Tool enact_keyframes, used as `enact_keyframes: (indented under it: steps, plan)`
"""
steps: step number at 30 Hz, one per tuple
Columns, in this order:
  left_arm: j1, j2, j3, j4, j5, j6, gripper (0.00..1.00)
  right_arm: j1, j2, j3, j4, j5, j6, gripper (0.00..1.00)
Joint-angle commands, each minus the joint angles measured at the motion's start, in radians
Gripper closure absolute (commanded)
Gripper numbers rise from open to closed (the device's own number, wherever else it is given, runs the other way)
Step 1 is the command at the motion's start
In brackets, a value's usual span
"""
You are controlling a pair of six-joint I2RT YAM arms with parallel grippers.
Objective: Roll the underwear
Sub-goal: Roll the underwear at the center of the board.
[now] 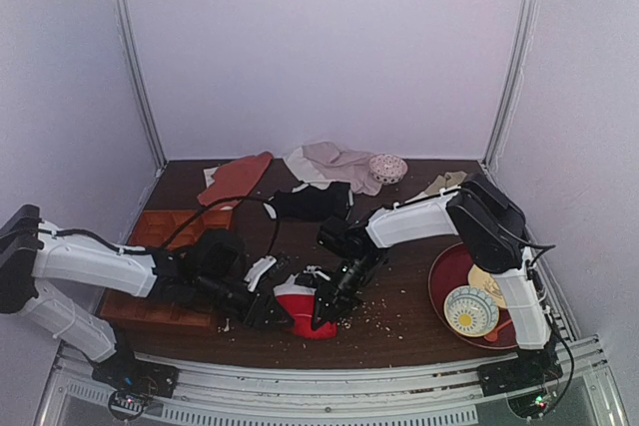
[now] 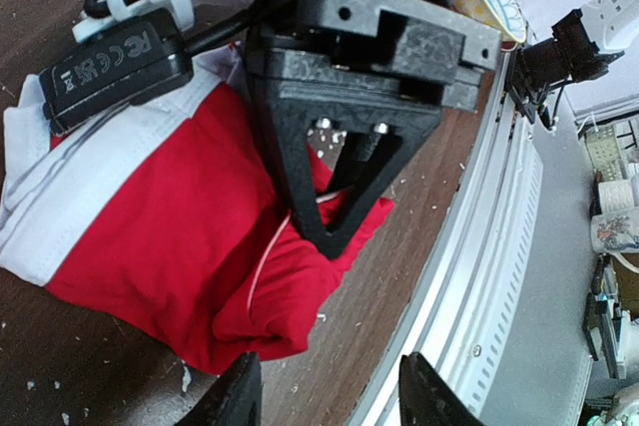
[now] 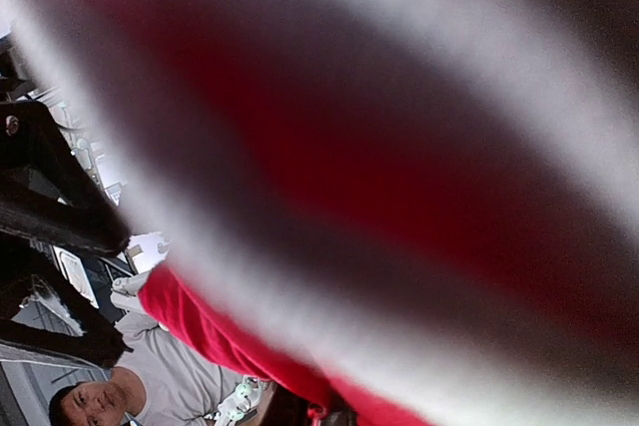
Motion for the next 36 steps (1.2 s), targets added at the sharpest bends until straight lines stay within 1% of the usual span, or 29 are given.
enact_keyframes:
  steps: [1,8,15,28,33,36]
  plan:
    - [-0.014,0.034,0.030,0.074,-0.057,0.069,0.51,0.000,0.084,-0.039,0.008,0.242,0.020,1.00]
    - [-0.014,0.092,0.048,0.086,-0.104,0.121,0.50,0.000,0.081,-0.042,0.010,0.241,0.029,1.00]
    - [-0.020,0.141,0.039,0.163,-0.079,0.129,0.50,0.000,0.082,-0.039,-0.008,0.245,0.024,1.00]
    - [-0.031,0.214,0.032,0.246,-0.053,0.142,0.51,-0.001,0.093,-0.022,-0.023,0.245,0.030,1.00]
    - [-0.039,0.210,0.011,0.248,-0.053,0.128,0.57,-0.001,0.103,-0.006,-0.036,0.245,0.025,1.00]
    - [-0.040,0.211,0.004,0.241,-0.068,0.116,0.67,-0.001,0.107,0.001,-0.037,0.245,0.026,1.00]
